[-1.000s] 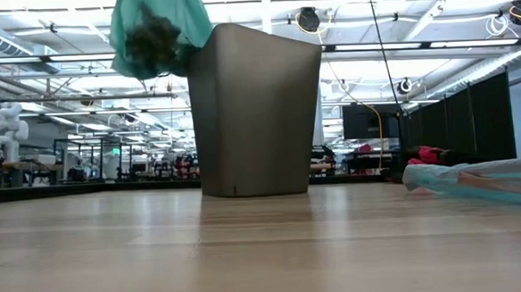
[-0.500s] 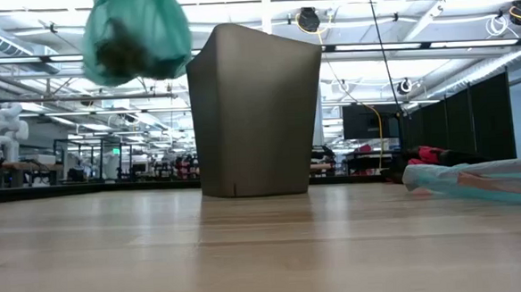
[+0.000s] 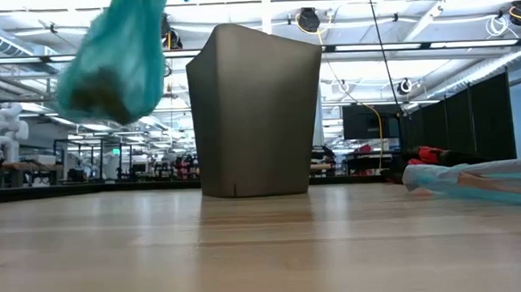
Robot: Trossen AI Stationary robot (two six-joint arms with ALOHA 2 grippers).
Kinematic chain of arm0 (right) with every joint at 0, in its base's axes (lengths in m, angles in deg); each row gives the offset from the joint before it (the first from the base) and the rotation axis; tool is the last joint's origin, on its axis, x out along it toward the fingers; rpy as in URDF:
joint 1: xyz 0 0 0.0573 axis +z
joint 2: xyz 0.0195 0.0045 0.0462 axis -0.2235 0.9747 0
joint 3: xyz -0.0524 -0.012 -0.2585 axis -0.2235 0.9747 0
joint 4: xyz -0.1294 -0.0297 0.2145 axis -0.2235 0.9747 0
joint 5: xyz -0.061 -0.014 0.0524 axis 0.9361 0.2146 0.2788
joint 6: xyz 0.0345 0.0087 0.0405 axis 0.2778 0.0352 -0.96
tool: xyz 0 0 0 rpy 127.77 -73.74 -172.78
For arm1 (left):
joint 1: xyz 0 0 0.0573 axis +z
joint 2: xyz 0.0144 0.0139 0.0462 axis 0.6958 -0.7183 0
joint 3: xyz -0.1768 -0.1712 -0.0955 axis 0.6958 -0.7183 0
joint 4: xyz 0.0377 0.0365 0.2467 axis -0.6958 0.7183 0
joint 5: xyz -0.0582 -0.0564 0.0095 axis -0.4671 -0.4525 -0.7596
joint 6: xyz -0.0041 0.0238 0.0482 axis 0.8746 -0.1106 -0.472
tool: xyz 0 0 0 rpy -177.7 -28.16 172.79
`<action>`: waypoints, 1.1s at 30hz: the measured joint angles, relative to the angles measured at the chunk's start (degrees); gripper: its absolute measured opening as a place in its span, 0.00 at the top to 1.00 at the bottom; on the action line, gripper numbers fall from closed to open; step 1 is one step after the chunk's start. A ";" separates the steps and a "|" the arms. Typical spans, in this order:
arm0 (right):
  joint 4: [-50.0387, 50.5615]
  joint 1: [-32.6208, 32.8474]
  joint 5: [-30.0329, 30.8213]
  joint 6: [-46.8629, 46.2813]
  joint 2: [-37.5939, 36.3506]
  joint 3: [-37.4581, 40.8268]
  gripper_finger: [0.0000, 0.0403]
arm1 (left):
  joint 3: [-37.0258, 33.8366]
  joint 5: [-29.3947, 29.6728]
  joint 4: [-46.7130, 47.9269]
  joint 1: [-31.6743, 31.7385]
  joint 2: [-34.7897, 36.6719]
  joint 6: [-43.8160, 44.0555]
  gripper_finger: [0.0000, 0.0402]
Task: Place trash/remove bag and relplace
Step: Remove the blue trash bag from the trash bin
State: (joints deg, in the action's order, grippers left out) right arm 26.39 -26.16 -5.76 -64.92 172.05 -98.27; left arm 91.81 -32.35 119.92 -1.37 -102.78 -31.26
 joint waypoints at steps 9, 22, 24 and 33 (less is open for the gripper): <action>1.78 -0.71 0.13 -1.48 0.00 0.00 0.59 | -11.85 1.89 3.66 -0.02 1.17 5.92 1.00; 2.08 -0.69 -0.19 -2.60 0.00 0.00 0.59 | -44.63 4.70 -6.85 -1.64 20.76 12.23 1.00; 2.08 -0.69 -0.24 -2.60 0.00 0.00 0.59 | -46.32 6.10 -6.30 -1.64 23.14 12.16 1.00; 2.06 -0.69 -0.22 -2.60 0.00 0.00 0.59 | -46.21 9.24 -4.16 -0.48 26.95 8.16 1.00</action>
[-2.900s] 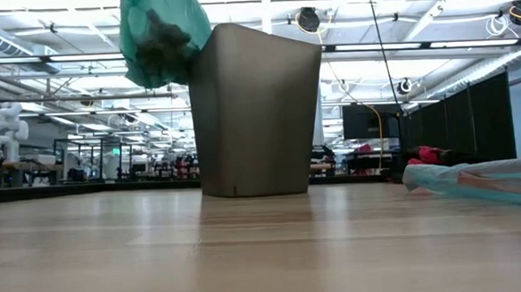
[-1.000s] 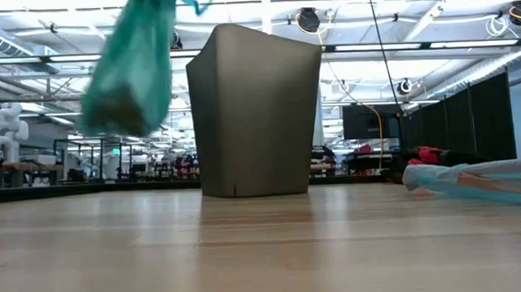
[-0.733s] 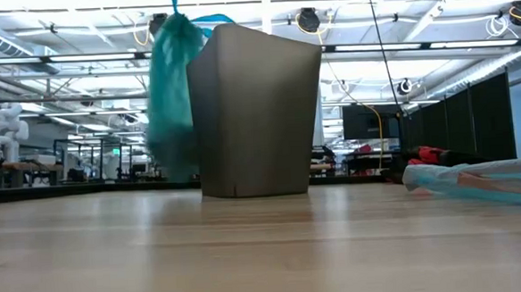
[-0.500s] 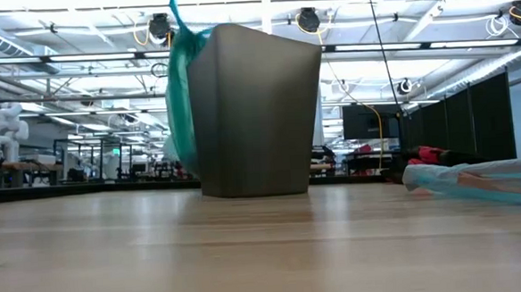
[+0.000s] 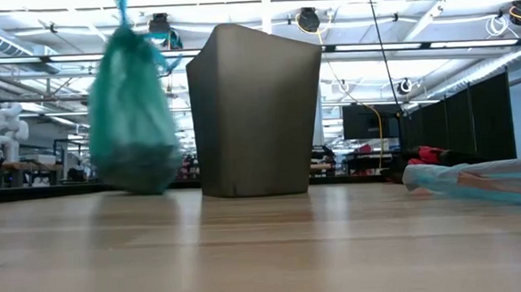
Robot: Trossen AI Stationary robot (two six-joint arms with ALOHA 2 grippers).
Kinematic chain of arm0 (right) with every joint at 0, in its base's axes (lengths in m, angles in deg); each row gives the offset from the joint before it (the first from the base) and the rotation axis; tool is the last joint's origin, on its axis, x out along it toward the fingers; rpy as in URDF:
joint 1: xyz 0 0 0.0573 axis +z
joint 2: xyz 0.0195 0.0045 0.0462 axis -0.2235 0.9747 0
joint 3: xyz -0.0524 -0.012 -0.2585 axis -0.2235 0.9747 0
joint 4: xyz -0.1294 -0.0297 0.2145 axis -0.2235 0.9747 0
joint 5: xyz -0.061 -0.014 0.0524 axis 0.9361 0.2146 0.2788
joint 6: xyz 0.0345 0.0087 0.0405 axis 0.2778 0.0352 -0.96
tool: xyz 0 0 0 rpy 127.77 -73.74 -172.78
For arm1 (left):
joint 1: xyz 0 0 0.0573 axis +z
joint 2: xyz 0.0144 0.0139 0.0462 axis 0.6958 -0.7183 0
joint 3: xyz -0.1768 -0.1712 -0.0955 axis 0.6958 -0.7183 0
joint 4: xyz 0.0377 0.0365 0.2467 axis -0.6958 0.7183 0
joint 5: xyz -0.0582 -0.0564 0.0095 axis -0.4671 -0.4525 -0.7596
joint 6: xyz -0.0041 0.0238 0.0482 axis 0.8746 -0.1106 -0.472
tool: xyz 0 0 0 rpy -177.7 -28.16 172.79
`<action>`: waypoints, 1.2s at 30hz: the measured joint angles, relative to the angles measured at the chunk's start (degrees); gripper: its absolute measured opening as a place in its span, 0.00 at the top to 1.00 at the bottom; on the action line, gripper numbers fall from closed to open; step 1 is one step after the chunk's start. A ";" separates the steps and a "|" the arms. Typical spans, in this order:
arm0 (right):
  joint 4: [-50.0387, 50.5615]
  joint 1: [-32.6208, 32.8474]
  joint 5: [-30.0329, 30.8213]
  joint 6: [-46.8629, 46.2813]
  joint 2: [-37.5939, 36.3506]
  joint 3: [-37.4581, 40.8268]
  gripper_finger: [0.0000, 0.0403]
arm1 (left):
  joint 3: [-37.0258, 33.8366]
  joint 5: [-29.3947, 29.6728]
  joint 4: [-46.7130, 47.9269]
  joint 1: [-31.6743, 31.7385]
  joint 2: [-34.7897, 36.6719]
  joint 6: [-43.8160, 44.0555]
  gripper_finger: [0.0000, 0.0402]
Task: Place trash/remove bag and relplace
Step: Remove the blue trash bag from the trash bin
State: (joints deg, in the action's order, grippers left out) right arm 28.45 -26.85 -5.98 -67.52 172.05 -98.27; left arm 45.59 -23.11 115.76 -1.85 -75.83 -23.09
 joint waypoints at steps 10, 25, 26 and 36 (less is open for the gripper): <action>0.35 0.12 0.04 0.42 1.02 0.00 0.59 | -9.47 -3.94 -3.48 0.14 1.05 -0.89 1.00; 1.70 0.30 0.02 1.07 1.49 0.00 0.59 | -24.99 -9.92 -15.89 0.02 4.60 3.64 1.00; 1.73 0.33 0.02 1.08 1.49 0.00 0.59 | -25.71 -9.23 -16.26 0.02 4.96 3.64 1.00; 2.86 0.59 0.03 1.75 1.49 0.00 0.59 | -31.95 -5.15 -8.20 0.06 6.71 7.32 1.00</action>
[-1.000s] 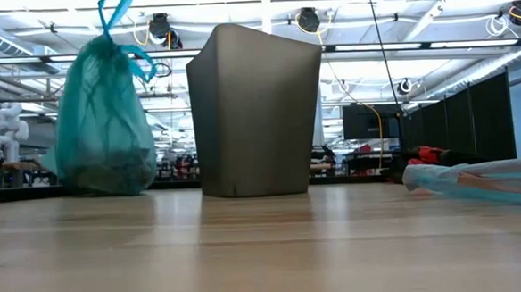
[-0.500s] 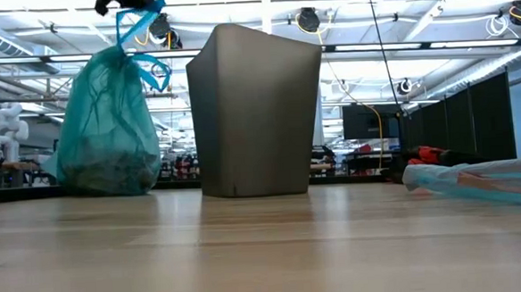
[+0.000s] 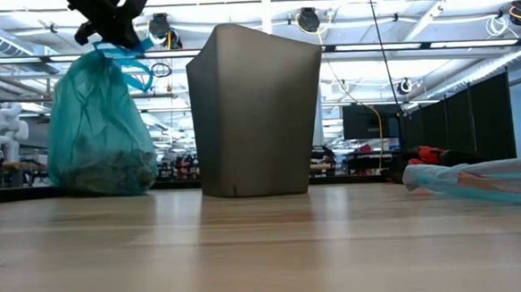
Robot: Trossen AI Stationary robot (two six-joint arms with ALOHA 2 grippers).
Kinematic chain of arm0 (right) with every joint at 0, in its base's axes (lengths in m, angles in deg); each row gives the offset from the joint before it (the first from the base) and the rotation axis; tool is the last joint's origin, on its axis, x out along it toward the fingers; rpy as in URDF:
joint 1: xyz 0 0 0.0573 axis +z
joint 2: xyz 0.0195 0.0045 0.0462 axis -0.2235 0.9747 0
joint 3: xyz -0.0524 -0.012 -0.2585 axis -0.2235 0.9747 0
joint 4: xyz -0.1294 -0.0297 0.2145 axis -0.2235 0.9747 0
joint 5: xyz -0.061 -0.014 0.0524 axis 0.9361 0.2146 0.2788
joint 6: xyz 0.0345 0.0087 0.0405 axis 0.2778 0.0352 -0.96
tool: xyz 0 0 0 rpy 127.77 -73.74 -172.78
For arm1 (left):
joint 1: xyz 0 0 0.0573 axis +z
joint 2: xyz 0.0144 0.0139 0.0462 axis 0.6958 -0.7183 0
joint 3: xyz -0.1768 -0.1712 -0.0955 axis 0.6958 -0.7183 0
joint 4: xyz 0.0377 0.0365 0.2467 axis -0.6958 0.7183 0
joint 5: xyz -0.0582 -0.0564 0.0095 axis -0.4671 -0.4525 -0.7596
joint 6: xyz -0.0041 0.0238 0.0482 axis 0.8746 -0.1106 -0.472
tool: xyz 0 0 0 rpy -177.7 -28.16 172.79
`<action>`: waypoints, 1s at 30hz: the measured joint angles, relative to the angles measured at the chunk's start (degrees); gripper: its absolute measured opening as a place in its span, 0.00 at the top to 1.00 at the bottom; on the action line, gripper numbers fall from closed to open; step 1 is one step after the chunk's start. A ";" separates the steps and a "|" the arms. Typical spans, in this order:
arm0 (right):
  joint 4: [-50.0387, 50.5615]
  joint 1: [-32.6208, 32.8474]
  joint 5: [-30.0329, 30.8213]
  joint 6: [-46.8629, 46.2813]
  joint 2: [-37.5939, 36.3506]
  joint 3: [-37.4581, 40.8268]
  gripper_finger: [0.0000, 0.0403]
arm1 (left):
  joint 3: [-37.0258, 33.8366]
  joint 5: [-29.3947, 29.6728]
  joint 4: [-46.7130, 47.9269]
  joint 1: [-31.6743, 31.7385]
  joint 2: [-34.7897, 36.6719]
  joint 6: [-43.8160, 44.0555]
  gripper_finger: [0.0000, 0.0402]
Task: Place trash/remove bag and relplace
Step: Remove the blue trash bag from the trash bin
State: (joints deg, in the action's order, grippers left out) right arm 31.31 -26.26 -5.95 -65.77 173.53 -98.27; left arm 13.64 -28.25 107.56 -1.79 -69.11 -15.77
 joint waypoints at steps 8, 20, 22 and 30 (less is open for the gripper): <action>-0.43 0.00 0.31 -0.07 0.00 0.00 0.57 | -0.04 -8.22 -3.47 -0.04 0.02 3.03 0.85; -0.81 -0.01 3.39 -0.24 0.00 0.00 0.44 | 9.63 -10.55 -6.65 -0.04 0.04 3.95 0.58; -0.81 -0.04 3.54 -0.24 0.00 0.00 0.42 | 12.14 -10.57 -6.77 -0.06 0.03 3.72 0.58; -0.95 -0.06 3.51 -0.22 0.00 0.00 0.38 | 17.12 -10.55 -5.89 -0.06 -0.02 2.02 0.57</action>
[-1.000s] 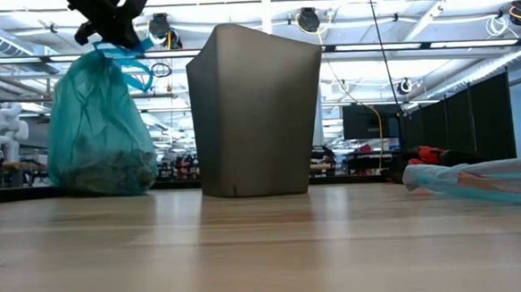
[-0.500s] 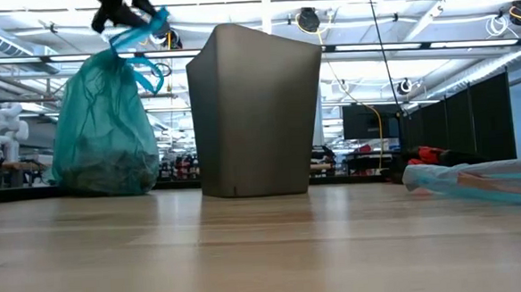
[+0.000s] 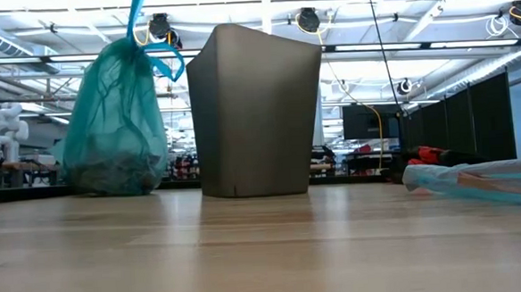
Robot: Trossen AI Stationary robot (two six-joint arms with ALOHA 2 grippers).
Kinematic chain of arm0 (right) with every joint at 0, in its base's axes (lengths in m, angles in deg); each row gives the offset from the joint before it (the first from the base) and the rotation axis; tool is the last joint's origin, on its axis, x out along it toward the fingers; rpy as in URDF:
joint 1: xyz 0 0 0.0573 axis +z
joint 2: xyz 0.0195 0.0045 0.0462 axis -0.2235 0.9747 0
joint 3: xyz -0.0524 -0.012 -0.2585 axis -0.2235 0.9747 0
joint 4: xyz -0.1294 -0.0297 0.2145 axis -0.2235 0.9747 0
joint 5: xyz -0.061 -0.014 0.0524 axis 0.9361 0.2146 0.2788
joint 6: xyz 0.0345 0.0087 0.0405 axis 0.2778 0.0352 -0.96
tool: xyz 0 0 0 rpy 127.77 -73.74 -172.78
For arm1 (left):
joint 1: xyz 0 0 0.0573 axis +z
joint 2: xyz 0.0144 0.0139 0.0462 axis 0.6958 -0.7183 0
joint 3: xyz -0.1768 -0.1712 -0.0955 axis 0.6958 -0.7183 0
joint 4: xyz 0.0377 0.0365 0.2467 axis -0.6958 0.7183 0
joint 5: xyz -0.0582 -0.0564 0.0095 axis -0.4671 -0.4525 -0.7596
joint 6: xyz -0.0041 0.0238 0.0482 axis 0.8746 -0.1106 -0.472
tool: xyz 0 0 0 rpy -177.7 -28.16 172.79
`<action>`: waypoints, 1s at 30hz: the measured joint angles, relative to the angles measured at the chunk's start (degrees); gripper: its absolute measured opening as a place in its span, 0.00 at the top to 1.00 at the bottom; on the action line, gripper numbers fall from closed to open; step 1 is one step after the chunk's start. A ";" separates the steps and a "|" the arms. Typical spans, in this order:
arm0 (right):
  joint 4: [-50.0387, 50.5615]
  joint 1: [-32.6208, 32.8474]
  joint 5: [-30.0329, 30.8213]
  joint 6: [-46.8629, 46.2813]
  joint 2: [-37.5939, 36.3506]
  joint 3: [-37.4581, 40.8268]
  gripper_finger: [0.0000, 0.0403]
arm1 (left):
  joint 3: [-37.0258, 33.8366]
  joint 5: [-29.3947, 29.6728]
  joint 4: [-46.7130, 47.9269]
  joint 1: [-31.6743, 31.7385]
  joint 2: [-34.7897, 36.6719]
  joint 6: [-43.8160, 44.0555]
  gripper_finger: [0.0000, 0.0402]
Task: Place trash/remove bag and relplace
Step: Remove the blue trash bag from the trash bin
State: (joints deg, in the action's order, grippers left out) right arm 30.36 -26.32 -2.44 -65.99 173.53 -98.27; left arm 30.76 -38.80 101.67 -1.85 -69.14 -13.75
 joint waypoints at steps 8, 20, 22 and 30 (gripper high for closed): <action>-0.29 0.01 -0.02 -0.01 0.00 0.00 0.38 | 0.04 0.55 8.29 0.01 -0.95 2.58 0.57; -0.18 -0.01 -0.48 -1.53 0.00 0.00 0.38 | 0.04 -2.47 25.88 0.02 -1.35 2.36 0.57; 0.18 0.01 -0.48 -1.53 0.00 0.00 0.38 | 0.02 -2.45 26.83 0.00 -0.84 3.19 0.57; 0.64 0.00 -0.48 -1.49 0.00 0.00 0.38 | 6.89 1.19 26.60 0.01 1.15 -0.41 0.57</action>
State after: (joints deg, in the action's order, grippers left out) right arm 30.99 -26.32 -2.92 -67.48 173.53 -98.27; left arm 37.65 -37.62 128.27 -1.84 -67.99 -14.16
